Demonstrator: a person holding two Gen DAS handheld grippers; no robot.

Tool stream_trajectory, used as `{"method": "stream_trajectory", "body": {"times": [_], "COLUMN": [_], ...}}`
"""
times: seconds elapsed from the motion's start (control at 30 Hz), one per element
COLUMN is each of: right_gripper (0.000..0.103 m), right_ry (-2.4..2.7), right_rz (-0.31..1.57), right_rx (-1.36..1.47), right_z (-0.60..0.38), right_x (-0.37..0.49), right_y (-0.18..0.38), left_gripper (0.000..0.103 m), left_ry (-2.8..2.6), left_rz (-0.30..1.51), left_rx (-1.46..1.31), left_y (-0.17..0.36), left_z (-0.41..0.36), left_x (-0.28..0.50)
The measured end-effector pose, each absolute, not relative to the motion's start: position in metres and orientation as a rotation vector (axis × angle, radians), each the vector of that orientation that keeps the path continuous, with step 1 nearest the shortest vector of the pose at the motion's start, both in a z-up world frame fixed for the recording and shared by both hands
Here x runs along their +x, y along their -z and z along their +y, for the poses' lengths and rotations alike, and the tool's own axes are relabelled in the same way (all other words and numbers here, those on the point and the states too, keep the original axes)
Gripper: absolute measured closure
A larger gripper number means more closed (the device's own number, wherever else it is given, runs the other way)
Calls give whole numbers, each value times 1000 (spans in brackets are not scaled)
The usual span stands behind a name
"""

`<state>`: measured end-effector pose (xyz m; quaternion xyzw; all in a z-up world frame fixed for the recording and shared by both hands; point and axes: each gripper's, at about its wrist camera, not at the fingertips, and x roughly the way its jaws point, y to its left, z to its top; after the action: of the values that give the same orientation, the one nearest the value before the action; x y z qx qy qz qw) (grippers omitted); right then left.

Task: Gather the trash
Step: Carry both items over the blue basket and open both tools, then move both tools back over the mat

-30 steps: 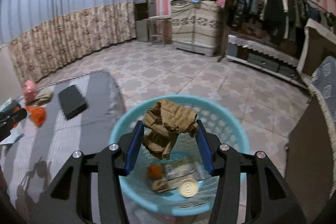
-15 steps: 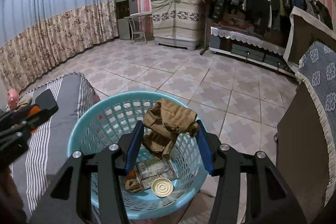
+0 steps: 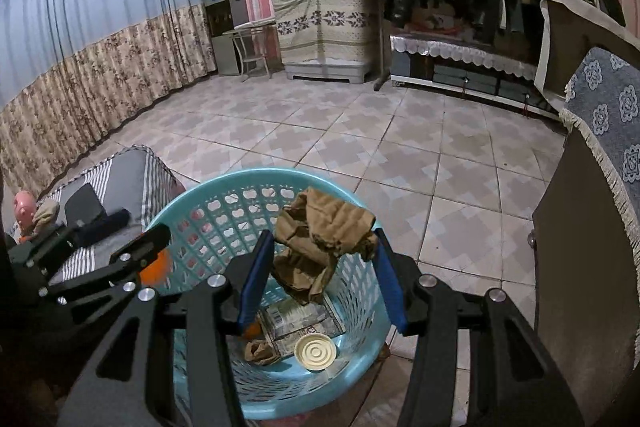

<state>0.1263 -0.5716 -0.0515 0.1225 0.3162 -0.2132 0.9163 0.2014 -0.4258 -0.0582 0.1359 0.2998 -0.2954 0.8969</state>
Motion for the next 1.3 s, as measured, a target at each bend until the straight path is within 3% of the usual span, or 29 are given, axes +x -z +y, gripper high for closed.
{"method": "stream_trajectory", "body": {"times": [0.2, 0.6, 0.67, 0.77, 0.9, 0.97, 1.3], "right_gripper": [53, 51, 27, 17, 15, 9, 9], "right_ry": [419, 361, 355, 380, 386, 396, 394], "right_rz": [656, 655, 647, 655, 660, 652, 606], "right_rx": [230, 229, 246, 243, 238, 237, 207], "right_z": [-564, -546, -547, -545, -544, -543, -531], "right_x": [133, 152, 153, 156, 156, 156, 155], "right_y": [51, 55, 58, 62, 64, 63, 55], "left_gripper": [16, 8, 7, 7, 6, 6, 6], "left_ry": [535, 383, 380, 363, 324, 312, 231], "left_rz": [591, 553, 561, 560, 548, 547, 556], "left_rx": [237, 155, 122, 108, 127, 130, 125], "left_y": [42, 21, 17, 14, 14, 14, 18], "left_z": [-397, -324, -312, -298, -284, -276, -214], "left_x": [212, 212, 213, 211, 207, 206, 191]}}
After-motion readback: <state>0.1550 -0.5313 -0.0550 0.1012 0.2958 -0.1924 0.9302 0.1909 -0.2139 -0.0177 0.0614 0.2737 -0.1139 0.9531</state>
